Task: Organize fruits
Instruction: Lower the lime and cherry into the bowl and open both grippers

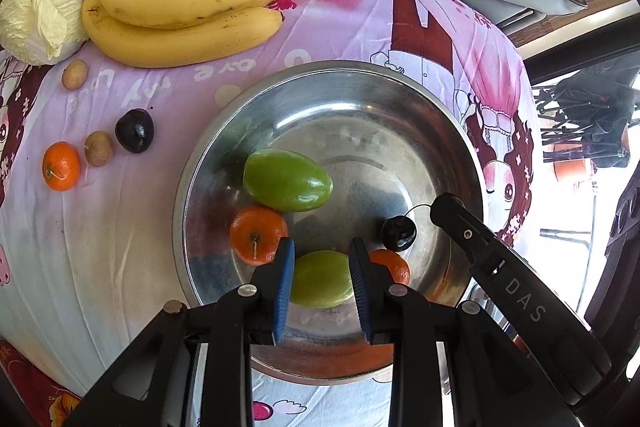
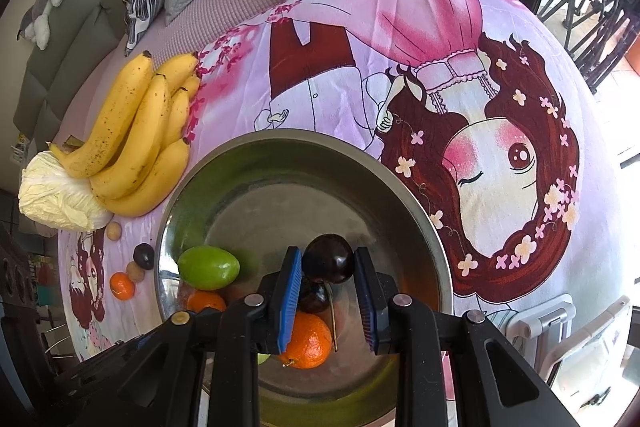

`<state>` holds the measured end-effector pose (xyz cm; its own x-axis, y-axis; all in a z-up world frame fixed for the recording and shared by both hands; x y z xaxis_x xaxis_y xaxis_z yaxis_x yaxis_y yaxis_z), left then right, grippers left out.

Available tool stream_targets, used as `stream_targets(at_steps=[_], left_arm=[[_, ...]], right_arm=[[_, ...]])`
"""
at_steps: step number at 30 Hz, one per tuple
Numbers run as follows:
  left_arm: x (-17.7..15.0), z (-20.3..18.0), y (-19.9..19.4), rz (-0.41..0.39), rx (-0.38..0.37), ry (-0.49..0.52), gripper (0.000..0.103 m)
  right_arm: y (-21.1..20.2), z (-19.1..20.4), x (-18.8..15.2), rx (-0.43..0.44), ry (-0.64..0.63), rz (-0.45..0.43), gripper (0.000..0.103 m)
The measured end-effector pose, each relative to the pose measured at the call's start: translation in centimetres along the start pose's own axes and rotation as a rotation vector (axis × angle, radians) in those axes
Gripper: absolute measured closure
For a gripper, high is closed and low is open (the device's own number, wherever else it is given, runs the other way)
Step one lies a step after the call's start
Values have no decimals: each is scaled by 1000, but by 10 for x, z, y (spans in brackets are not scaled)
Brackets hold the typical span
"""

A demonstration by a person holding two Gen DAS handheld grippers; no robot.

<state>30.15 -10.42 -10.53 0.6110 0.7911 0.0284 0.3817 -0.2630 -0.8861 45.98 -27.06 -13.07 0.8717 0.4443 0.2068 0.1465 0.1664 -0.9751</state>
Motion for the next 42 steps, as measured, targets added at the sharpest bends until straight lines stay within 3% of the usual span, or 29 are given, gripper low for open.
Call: stream_targets(at_steps=[18, 34, 42], left_arm=[[21, 13, -24, -34, -10, -20, 74], [40, 60, -37, -78, 62, -92, 74], [39, 71, -33, -60, 66, -126, 72]], right_arm=[[9, 11, 10, -28, -33, -2, 74], [17, 22, 19, -43, -50, 2, 74], [18, 24, 19, -51, -45, 4, 74]])
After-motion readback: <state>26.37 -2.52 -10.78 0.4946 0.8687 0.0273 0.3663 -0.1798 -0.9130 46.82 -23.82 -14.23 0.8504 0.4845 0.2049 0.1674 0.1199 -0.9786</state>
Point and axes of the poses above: each gripper's, at about its wrist camera, not at the fingertips, and y roughly the way its jaws point, z to its left, x to its top, the point moved 7 cm from there along y, roughly the way its jaws point, and after that the axes turned 12 degrees about -x, right-handed, at the moved point
